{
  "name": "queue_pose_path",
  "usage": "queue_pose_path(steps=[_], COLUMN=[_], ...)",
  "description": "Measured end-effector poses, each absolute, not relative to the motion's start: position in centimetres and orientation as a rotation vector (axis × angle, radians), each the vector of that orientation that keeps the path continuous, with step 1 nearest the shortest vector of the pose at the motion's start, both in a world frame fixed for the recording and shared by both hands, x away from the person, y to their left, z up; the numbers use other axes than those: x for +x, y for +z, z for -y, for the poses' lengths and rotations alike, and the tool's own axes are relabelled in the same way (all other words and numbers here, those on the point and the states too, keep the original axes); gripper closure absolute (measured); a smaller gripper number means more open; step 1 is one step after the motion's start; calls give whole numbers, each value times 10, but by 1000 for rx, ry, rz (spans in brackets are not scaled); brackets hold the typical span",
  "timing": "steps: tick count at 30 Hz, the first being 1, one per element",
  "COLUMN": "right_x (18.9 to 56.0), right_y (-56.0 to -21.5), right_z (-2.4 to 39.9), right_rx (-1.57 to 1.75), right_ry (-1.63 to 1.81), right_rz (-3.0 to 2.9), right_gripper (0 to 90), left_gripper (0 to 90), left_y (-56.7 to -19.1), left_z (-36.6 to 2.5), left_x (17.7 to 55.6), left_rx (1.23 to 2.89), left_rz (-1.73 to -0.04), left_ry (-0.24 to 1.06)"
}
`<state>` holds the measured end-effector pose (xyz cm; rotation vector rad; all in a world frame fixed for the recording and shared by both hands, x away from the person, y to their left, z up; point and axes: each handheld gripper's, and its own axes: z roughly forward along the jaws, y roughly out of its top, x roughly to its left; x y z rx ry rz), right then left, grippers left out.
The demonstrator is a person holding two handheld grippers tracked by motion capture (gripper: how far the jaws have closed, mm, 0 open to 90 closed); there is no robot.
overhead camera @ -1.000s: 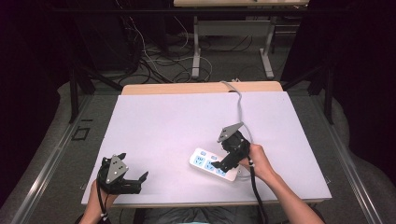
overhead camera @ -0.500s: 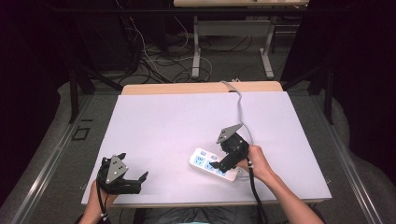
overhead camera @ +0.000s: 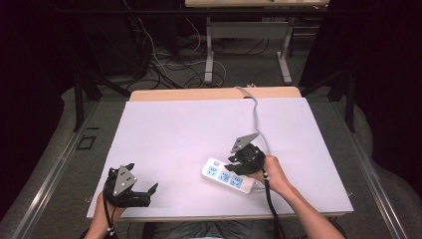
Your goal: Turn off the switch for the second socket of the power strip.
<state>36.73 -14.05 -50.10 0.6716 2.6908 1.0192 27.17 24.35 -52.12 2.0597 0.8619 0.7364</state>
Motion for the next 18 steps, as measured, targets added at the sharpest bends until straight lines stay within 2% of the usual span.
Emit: queue_pose_path(steps=[7, 18], right_x=[368, 370], right_y=[-503, -513], right_z=[141, 136], right_rx=[696, 722], right_ry=[1033, 1013], right_rz=[-2666, -2665], right_gripper=[900, 900], left_gripper=[2, 2], left_y=[-521, -522], left_z=[-244, -243], left_x=[272, 272], left_rx=[2068, 2061], left_rz=[-855, -858], left_ry=[747, 737])
